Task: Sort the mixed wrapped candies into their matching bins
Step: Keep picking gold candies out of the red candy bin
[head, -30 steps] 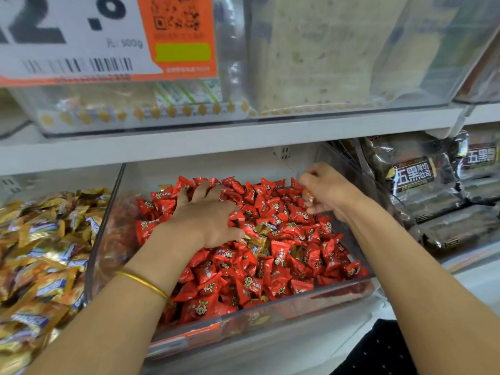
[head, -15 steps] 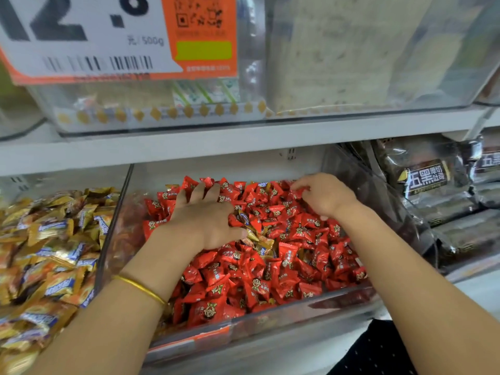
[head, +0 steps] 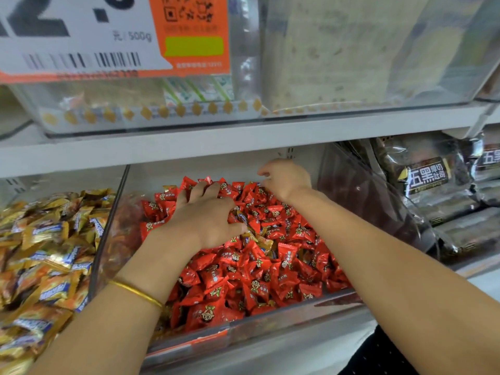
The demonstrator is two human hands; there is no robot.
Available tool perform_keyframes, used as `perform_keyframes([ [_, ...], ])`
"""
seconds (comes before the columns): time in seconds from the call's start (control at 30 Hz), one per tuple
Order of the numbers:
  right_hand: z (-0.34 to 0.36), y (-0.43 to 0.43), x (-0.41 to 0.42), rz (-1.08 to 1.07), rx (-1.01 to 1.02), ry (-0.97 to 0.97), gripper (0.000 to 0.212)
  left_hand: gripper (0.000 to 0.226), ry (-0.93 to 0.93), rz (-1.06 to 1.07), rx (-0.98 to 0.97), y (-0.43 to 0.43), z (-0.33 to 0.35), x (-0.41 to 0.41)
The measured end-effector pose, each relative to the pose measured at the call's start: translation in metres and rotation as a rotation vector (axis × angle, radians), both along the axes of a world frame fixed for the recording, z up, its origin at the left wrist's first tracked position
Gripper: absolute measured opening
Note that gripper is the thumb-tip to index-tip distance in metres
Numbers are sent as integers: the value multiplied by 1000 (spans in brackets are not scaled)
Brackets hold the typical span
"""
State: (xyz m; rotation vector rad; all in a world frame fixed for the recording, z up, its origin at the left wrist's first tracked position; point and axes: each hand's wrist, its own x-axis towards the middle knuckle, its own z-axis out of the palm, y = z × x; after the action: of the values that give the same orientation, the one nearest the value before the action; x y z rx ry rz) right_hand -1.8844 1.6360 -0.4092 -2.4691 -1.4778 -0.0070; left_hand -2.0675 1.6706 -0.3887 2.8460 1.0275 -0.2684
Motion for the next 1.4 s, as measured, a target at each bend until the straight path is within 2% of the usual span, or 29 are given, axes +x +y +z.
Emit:
perform_keyframes([
  [0.13, -23, 12, -6, -84, -31, -123, 11, 60, -3, -11, -6, 0, 0, -3],
  [0.23, -17, 9, -4, -118, -21, 16, 10, 60, -7, -12, -10, 0, 0, -3],
  [0.37, 6, -16, 2, -169, 197, 374, 24, 57, -57, -15, -3, -2, 0, -2],
  [0.4, 14, -26, 0, -187, 283, 501, 19, 55, -90, -27, 17, -3, 0, -1],
  [0.47, 24, -49, -4, -227, 412, 887, 5, 49, -184, -100, 60, -6, 2, 1],
  [0.57, 30, -84, -6, -263, 452, 1401, 15, 41, -289, -323, -19, -18, -1, 8],
  [0.63, 32, -98, -7, -271, 417, 1539, 16, 42, -240, -457, -122, -31, -8, 15],
  [0.7, 30, -108, -8, -253, 369, 1444, 19, 39, -107, -527, -159, -43, -19, 21],
  [0.8, 21, -117, -16, -127, 132, 1077, 7, 35, 74, -504, -110, -44, -25, 23],
  [0.9, 11, -121, -23, 3, -212, 656, 11, 29, 89, -436, -144, -39, -23, 21],
  [0.97, 13, -123, -22, 3, -363, 499, 10, 26, 81, -417, -182, -40, -20, 21],
  [1.07, 20, -128, -21, 11, -515, 452, 12, 27, 106, -411, -186, -41, -18, 23],
  [1.23, 11, -121, -13, 7, -285, 391, 9, 27, 120, -385, -231, -40, -15, 26],
  [1.3, 5, -118, -13, 80, -365, 320, 13, 27, 113, -388, -230, -41, -15, 26],
  [1.4, -1, -115, -18, 157, -506, 210, 33, 24, 65, -395, -231, -39, -15, 24],
])
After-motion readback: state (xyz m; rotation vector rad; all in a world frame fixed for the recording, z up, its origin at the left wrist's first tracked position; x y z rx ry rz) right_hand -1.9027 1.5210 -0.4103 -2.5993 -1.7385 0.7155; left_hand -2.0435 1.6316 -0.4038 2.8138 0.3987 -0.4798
